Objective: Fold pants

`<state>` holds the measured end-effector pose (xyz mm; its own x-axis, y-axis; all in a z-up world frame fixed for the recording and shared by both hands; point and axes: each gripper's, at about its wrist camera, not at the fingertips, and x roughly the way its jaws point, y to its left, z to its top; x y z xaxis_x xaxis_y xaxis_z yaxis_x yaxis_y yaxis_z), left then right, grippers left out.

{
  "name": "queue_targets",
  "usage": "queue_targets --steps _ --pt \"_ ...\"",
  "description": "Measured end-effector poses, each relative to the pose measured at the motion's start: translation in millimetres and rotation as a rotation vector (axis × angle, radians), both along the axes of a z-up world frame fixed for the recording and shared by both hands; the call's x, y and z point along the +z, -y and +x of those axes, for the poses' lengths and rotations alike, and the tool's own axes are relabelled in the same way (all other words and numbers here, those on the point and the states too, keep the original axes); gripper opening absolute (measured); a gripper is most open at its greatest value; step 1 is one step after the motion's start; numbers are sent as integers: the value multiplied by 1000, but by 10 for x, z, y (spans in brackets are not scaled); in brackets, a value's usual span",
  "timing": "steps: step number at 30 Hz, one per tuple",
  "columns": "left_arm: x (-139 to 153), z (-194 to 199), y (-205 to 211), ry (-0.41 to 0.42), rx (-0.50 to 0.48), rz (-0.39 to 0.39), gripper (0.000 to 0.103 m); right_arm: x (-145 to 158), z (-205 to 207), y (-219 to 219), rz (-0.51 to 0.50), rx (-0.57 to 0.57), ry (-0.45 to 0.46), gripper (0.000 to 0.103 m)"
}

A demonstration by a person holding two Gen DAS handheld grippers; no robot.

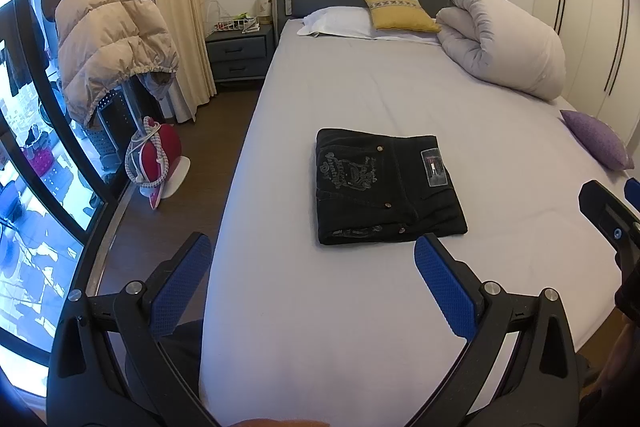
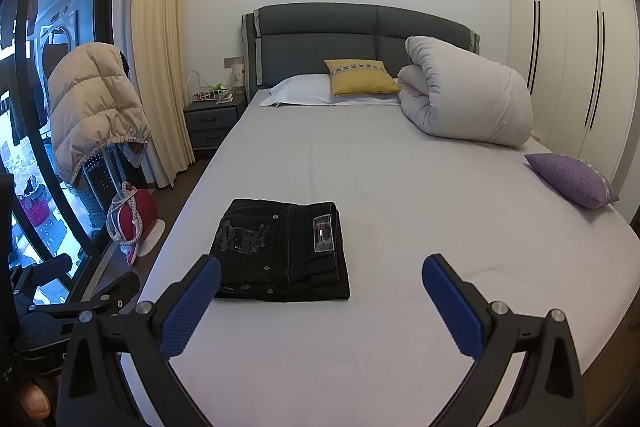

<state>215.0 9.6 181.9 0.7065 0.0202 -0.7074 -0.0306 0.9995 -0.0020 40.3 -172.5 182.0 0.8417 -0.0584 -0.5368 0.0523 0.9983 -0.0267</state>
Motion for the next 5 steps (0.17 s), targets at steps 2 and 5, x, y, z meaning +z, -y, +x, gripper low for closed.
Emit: queue_targets --steps 2,5 --pt "-7 4 -9 0 -1 -5 103 -21 -24 4 1 0 -2 103" --pt "-4 11 -17 2 5 -4 103 -10 -10 4 -1 1 -2 103"
